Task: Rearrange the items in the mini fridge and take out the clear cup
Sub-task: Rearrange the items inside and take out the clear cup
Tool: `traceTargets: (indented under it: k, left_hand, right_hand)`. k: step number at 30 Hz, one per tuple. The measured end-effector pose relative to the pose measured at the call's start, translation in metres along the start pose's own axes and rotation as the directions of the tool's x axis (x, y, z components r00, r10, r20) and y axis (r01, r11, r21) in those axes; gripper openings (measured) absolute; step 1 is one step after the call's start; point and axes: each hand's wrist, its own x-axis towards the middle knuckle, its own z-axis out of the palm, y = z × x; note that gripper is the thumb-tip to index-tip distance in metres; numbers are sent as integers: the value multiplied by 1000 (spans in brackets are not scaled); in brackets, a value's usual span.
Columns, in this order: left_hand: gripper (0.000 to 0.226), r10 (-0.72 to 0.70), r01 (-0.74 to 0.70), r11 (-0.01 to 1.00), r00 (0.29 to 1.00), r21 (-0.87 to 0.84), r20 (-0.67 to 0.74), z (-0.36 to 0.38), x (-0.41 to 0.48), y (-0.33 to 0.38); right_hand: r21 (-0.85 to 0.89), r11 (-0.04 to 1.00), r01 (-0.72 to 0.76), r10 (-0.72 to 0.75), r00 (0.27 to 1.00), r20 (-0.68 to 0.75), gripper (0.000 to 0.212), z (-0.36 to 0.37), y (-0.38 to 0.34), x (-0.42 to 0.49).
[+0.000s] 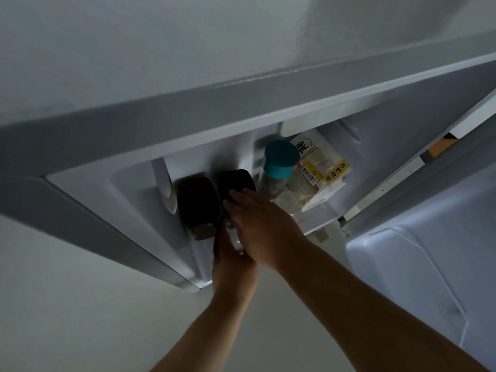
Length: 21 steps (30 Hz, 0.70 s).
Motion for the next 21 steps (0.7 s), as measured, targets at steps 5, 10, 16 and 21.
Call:
traceTargets:
  k: [5,10,16,21]
  left_hand:
    - [83,139,-144,988,986,56,88,10,19,-1]
    - [84,111,-102,993,983,-64,148,19,28,7]
    - [62,-25,26,998,1000,-57,17,-18,9,0]
    - [46,-144,140,989,981,-40,-131,-40,-29,-12]
  right_hand:
    - [-6,1000,-14,14,1000,14,59,2,12,3]
    - [32,998,-58,59,998,-7,59,-5,32,1]
    - [91,995,38,-29,995,-94,54,-11,-7,13]
    - [112,974,196,-186,978,-90,66,-7,-44,30]
